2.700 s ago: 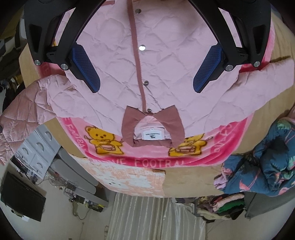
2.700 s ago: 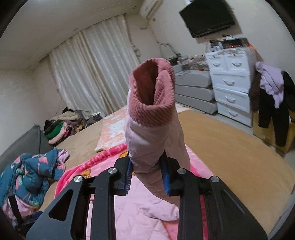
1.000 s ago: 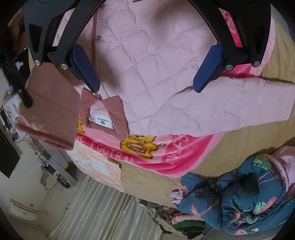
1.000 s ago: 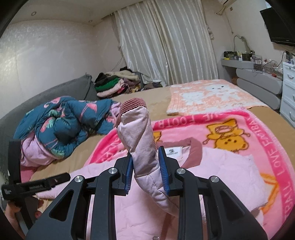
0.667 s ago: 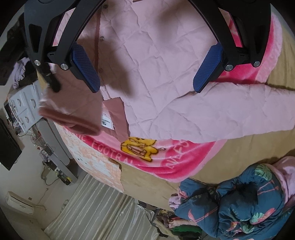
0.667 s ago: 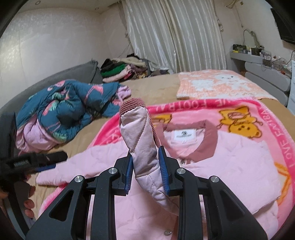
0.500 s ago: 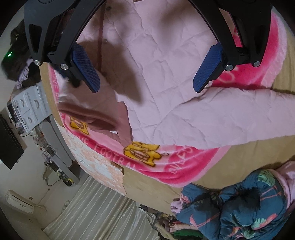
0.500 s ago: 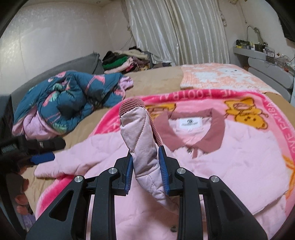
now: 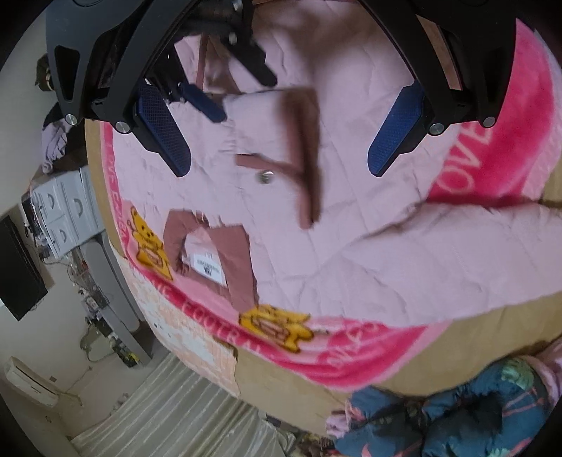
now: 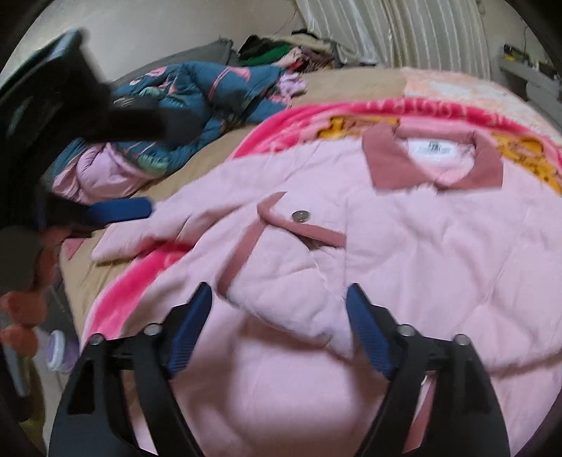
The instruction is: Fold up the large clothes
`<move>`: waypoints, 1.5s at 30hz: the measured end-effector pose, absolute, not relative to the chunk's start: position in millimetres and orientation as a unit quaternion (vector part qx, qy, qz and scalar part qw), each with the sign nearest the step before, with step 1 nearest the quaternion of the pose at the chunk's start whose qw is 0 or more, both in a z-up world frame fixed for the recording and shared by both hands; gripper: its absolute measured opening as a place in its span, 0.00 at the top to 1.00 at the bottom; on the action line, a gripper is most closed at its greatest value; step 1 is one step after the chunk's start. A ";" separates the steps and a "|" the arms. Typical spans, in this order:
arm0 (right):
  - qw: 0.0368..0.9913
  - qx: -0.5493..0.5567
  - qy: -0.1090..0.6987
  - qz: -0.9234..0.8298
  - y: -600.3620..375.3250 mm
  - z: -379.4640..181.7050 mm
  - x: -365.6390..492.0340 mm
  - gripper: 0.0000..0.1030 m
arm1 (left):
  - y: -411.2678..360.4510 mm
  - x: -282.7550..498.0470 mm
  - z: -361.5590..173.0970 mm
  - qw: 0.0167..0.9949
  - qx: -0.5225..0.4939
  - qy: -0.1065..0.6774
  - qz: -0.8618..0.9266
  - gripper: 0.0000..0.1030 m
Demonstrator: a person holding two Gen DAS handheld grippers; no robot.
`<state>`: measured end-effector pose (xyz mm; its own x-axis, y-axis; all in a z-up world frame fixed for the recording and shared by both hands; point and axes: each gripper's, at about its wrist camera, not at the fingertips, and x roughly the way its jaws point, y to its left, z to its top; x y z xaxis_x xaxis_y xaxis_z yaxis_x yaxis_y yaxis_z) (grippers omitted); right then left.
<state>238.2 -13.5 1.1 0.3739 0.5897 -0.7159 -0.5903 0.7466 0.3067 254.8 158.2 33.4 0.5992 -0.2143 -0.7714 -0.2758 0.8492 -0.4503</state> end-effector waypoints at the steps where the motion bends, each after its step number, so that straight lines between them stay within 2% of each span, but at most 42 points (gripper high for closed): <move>1: 0.828 0.002 0.433 0.358 -18.2 2.0 234.0 0.24 | 155.6 255.6 27.7 0.846 -0.280 0.454 0.009 0.08; 13: 0.883 0.044 0.413 0.217 -148.9 17.2 222.7 0.24 | 123.0 264.2 -48.0 0.790 -0.340 0.510 -0.023 0.09; 18: 0.898 0.074 0.404 0.161 -198.8 17.7 223.3 0.24 | 106.0 270.7 -57.4 0.804 -0.312 0.506 -0.024 0.11; 20: 0.899 0.084 0.404 0.144 -211.7 16.2 221.3 0.24 | 97.6 274.0 -54.3 0.817 -0.281 0.503 -0.037 0.18; 22: 0.900 0.094 0.404 0.129 -225.6 14.2 219.9 0.24 | 94.2 276.6 -51.3 0.824 -0.257 0.502 -0.045 0.40; 23: 0.902 0.097 0.404 0.122 -229.4 14.8 218.9 0.24 | 93.9 277.7 -50.4 0.826 -0.253 0.501 -0.049 0.43; 25: 0.902 0.106 0.402 0.112 -238.1 15.3 219.8 0.24 | 94.4 279.5 -44.7 0.832 -0.239 0.498 -0.052 0.61; 26: 0.903 0.109 0.402 0.107 -242.3 14.6 218.6 0.24 | 94.8 279.8 -40.0 0.839 -0.229 0.491 -0.051 0.66; 27: 0.903 0.109 0.402 0.103 -244.6 14.7 217.4 0.24 | 95.4 280.7 -35.2 0.845 -0.217 0.486 -0.045 0.84; 38: 0.916 0.096 0.380 0.083 -251.4 31.7 217.8 0.25 | 107.2 289.9 43.5 0.899 -0.169 0.399 -0.070 0.86; 45: 0.925 0.059 0.364 0.095 -233.8 50.9 249.9 0.25 | 116.1 298.7 11.4 0.890 -0.164 0.422 -0.050 0.86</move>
